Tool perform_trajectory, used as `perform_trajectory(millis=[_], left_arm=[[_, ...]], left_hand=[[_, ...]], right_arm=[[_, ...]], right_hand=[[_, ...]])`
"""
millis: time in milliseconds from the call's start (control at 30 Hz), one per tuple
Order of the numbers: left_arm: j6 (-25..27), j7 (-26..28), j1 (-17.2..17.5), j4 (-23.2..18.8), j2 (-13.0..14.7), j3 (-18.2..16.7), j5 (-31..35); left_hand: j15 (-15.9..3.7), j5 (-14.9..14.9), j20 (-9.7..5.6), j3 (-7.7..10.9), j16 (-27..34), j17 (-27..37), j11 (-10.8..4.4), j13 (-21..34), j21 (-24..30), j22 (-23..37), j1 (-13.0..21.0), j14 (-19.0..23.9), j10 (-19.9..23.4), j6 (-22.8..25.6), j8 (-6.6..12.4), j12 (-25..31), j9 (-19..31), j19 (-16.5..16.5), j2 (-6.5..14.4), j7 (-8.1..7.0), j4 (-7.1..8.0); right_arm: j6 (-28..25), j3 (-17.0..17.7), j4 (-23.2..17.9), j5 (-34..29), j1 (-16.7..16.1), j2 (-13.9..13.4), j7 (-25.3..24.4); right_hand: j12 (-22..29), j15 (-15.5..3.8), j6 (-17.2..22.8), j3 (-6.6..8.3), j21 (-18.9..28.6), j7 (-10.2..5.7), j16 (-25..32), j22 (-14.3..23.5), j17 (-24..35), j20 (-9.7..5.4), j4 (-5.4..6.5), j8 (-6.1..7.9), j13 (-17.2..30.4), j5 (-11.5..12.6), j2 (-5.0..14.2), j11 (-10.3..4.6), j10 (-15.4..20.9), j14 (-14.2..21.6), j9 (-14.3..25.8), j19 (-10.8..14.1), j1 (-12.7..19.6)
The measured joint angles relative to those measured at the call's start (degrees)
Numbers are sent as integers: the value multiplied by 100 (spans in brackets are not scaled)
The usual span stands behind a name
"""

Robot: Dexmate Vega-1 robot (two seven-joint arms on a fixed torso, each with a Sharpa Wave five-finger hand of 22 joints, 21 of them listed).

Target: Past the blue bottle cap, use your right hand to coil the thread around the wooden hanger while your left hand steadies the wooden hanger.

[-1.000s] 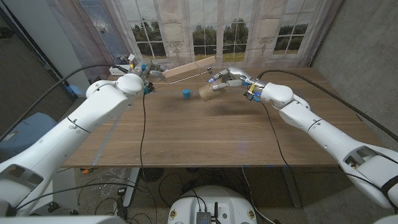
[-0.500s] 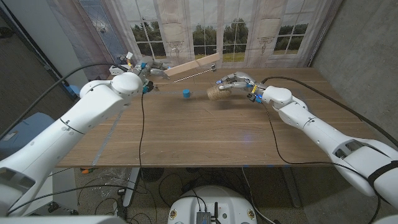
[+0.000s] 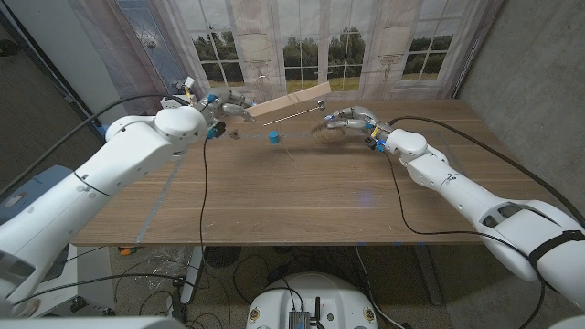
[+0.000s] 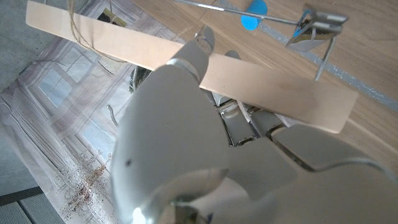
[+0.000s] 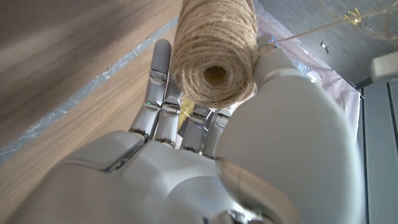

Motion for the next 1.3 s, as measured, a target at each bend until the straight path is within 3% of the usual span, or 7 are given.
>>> perform_trajectory(millis=[433,1000,1300], left_arm=[[32,-799,-251,108,355,206,-402],[139,-1600,-628,273,696,565,-541],[374,-1895,-858,311,786,795,-531]], left_hand=[[-2,22,0,-1,4,-5,21,5,-1,-1,0,-2,-21,-22,-20,-22,26,0,0,20,1],[-11,22,-1,-1,-13,3,20,40,-16,-2,0,-11,-21,-23,-77,-64,79,0,0,18,1],[-20,21,-1,-1,6,11,20,47,-16,-3,0,-20,-21,-26,-94,-86,101,0,0,15,2]], right_arm=[[777,192,376,-61,-170,367,-781],[1491,318,516,11,-209,592,-941],[1868,343,377,-25,-252,621,-908]], right_hand=[[-30,20,0,0,49,0,-22,-42,4,0,0,0,0,-4,0,0,0,21,20,0,0],[-83,1,21,-2,141,-22,-64,-68,-1,-30,-2,0,0,-16,0,7,34,41,30,-93,0],[-97,1,21,-7,206,-22,-67,-75,-1,-21,-6,0,0,2,-31,0,41,41,29,-102,31]])
